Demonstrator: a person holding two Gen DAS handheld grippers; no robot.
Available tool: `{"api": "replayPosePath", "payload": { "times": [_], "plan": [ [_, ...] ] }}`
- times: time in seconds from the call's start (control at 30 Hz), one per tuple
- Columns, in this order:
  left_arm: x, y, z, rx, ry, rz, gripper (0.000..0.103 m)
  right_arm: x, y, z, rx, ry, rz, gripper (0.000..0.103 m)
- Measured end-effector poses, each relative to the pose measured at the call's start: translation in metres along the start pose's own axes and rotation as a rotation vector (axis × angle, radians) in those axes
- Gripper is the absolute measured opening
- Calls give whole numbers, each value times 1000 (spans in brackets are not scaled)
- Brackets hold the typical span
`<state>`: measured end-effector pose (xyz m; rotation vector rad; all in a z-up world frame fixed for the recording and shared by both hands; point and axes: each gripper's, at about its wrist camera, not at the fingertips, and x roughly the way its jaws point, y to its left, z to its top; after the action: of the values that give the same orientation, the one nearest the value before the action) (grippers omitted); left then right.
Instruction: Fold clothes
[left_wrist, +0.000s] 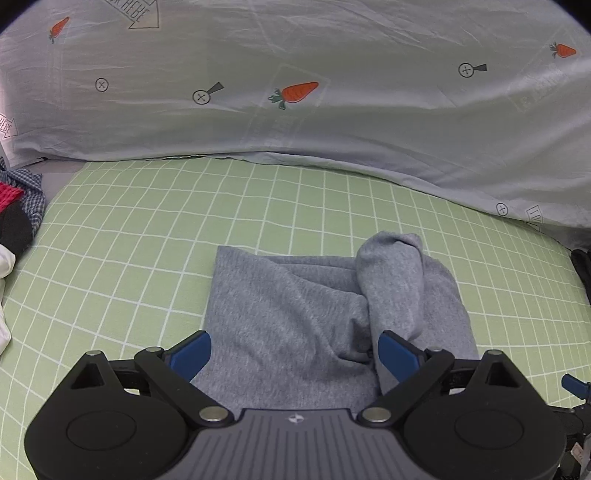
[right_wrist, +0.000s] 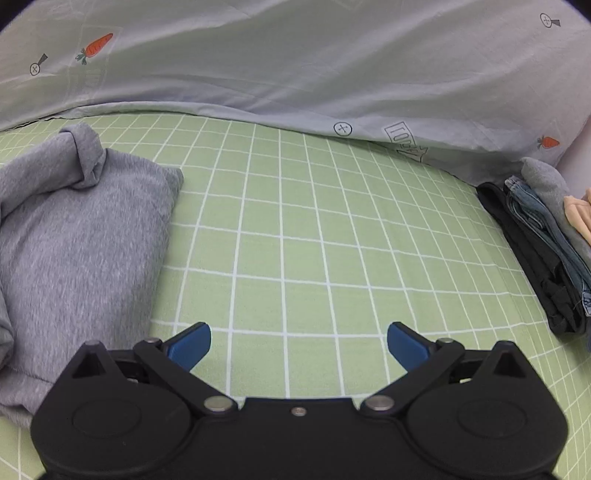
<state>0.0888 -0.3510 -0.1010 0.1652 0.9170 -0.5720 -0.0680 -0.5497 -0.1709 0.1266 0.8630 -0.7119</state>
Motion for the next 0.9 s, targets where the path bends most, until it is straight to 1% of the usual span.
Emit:
{"api": "replayPosePath", "payload": {
  "times": [0.07,0.13,0.2,0.27,0.33,0.37,0.4,0.43,0.47,0.67,0.8,0.87,0.9],
  "plan": [
    [0,-11,1,12,-4,-61,91,3,-2,-3,8,14,-4,103],
    [5,-24,0,32,4,-114,83,6,-4,-5,16,28,-7,103],
    [14,-38,-2,74,16,-112,81,8,-7,-8,24,43,-11,103],
    [24,-51,-7,123,29,-90,72,11,-9,-10,32,57,-14,103],
    [34,-56,-10,142,47,-85,54,14,-11,-13,40,71,-18,103],
    [38,-56,-12,142,58,-89,49,15,-12,-14,44,78,-20,103],
    [42,-55,-14,135,68,-94,36,17,-13,-16,48,85,-22,103],
    [44,-54,-15,130,71,-92,20,18,-14,-17,52,92,-24,103],
    [45,-53,-17,128,68,-86,16,20,-15,-18,56,99,-25,103],
    [24,-44,-16,114,-16,-127,12,24,-17,-22,66,125,-30,103],
    [-5,-41,-7,115,-100,-150,11,24,-14,-22,53,126,-26,103],
    [-17,-32,-2,100,-127,-129,11,23,-12,-23,46,125,-24,103],
    [-18,-26,-1,86,-128,-108,12,23,-12,-23,44,125,-22,103]
  ]
}}
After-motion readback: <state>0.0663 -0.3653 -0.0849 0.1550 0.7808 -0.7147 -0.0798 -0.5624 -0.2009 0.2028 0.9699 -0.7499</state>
